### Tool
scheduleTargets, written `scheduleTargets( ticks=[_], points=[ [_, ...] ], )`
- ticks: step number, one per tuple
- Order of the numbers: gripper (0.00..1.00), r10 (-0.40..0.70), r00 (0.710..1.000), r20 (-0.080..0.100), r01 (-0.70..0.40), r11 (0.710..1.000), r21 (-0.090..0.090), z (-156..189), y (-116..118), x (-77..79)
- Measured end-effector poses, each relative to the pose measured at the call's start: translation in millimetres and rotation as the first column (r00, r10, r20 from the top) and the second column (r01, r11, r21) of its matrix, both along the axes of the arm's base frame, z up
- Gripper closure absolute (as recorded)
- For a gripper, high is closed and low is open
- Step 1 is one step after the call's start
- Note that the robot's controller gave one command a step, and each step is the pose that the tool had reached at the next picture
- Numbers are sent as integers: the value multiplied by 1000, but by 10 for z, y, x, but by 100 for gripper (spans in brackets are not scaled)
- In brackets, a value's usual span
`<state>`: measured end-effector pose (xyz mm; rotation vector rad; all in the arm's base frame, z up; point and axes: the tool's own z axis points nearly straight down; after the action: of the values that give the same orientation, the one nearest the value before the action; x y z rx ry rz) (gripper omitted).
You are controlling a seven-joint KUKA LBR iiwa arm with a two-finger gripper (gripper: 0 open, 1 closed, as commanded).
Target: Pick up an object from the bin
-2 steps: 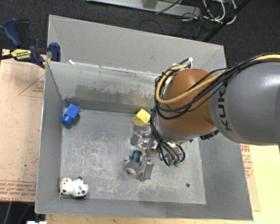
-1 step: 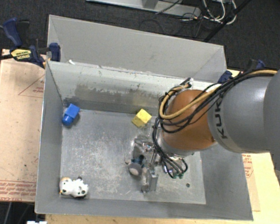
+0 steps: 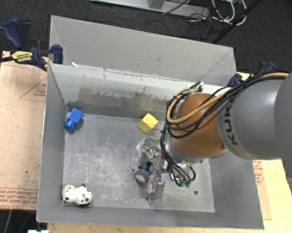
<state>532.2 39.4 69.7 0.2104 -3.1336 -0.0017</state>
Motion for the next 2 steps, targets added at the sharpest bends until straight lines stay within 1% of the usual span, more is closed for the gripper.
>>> scheduleTargets(
  ticks=[1,2],
  points=[
    [0,-24,1000,1,24,1000,1,1,-66,-32],
    [100,-117,993,2,117,993,1,4,-173,-79]
  ],
)
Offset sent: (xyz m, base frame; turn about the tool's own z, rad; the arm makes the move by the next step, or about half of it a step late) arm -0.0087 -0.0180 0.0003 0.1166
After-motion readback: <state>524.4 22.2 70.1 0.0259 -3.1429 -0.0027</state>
